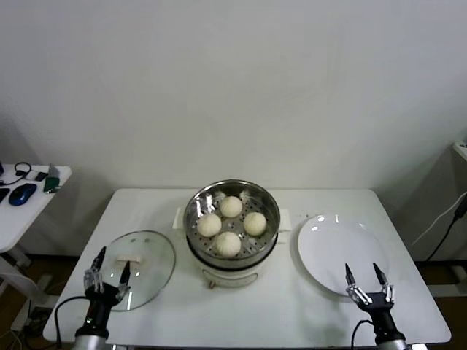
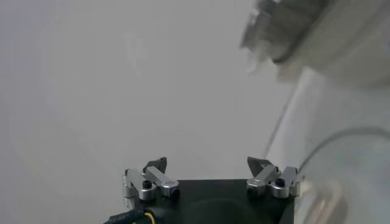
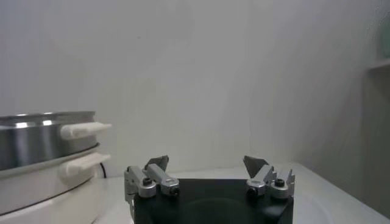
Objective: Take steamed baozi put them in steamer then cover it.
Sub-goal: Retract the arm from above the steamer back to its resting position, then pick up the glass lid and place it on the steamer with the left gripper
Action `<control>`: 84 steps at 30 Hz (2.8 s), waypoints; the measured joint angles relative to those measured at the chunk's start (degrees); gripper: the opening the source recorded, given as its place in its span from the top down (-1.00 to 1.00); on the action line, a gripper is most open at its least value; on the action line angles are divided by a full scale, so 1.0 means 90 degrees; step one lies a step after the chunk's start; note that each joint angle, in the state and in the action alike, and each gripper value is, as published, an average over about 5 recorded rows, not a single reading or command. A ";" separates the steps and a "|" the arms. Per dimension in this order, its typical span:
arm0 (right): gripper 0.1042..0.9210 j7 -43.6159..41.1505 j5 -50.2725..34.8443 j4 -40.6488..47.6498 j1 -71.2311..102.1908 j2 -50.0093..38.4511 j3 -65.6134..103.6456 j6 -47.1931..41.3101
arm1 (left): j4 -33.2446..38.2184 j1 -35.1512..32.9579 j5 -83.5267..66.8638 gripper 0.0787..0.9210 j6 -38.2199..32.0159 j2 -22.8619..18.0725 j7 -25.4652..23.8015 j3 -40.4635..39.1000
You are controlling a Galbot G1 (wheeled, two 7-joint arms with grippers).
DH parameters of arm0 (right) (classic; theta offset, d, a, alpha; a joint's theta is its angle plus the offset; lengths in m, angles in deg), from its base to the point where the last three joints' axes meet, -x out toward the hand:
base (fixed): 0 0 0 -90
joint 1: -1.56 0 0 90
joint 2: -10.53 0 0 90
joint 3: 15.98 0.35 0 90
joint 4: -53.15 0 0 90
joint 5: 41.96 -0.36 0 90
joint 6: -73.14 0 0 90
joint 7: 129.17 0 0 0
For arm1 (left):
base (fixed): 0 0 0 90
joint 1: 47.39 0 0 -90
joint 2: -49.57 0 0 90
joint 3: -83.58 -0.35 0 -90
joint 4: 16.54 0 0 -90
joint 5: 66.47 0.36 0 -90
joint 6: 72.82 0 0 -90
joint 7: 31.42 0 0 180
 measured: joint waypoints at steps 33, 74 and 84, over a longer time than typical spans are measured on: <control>-0.76 0.0061 0.0366 -0.0090 0.0669 0.0577 0.0128 0.0395 | -0.2673 0.1668 0.2516 -0.77 0.0385 0.0461 0.0749 -0.0348; -0.76 0.0060 0.0633 -0.0134 0.0766 0.0636 0.0203 0.0523 | -0.3007 0.2055 0.2251 0.84 0.0544 0.0401 0.0482 -0.0499; -0.76 0.0263 0.0959 -0.0282 0.0855 0.0615 0.0302 0.0264 | -0.1318 0.1668 0.1235 0.84 0.1331 0.0912 -0.0233 -0.0530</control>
